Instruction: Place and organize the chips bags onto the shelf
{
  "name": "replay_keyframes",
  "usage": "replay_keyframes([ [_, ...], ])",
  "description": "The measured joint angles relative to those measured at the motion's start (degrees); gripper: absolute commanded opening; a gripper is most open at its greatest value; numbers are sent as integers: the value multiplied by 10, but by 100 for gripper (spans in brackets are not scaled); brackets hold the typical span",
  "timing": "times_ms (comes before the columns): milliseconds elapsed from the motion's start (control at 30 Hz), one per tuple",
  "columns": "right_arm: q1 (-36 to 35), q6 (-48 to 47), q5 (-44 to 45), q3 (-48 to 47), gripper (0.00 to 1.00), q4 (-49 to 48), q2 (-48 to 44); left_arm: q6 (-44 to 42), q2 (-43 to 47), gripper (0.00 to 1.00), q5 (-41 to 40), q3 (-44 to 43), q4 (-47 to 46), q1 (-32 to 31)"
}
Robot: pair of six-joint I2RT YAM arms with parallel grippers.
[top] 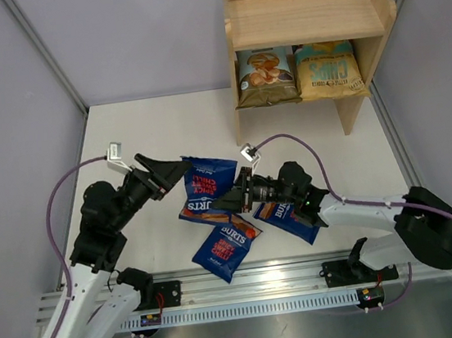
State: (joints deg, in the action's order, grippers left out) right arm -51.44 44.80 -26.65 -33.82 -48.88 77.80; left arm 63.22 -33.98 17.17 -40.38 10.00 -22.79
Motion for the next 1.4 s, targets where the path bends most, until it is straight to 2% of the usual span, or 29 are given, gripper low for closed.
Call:
replay_keyframes([
  [100,2,-30,-24,0,15,75,-75,-101,-7,96,34,-38,3,0],
  [267,22,-78,-109,-32,14,221,-169,-234,14,99,158,-21,-7,-1],
  [367,34,-108,-171,-71,14,314,-186,-252,36,99,250,28,-61,-2],
  [467,35,-141,-219,-113,15,406,-188,-227,59,99,326,88,-169,-11],
  [600,35,-172,-276,-144,16,483,-192,-216,51,98,367,105,-240,-42],
  [767,36,-206,-302,-177,16,553,-191,-220,3,79,381,100,-268,-80],
  [867,36,-223,-305,-195,16,588,-186,-228,-11,57,381,100,-267,-100],
  [900,36,-227,-304,-198,16,599,-185,-231,-11,46,380,99,-266,-105],
  [933,36,-233,-304,-203,16,613,-183,-233,-11,40,380,99,-266,-109],
  [1100,37,-268,-282,-228,17,676,-176,-249,-9,22,371,91,-259,-117],
  [1267,37,-302,-245,-244,21,724,-181,-264,-5,0,337,81,-223,-119],
  [1367,38,-317,-215,-247,28,742,-189,-264,-5,0,316,76,-208,-122],
  [1400,38,-320,-203,-247,35,747,-194,-264,-6,0,307,74,-201,-123],
])
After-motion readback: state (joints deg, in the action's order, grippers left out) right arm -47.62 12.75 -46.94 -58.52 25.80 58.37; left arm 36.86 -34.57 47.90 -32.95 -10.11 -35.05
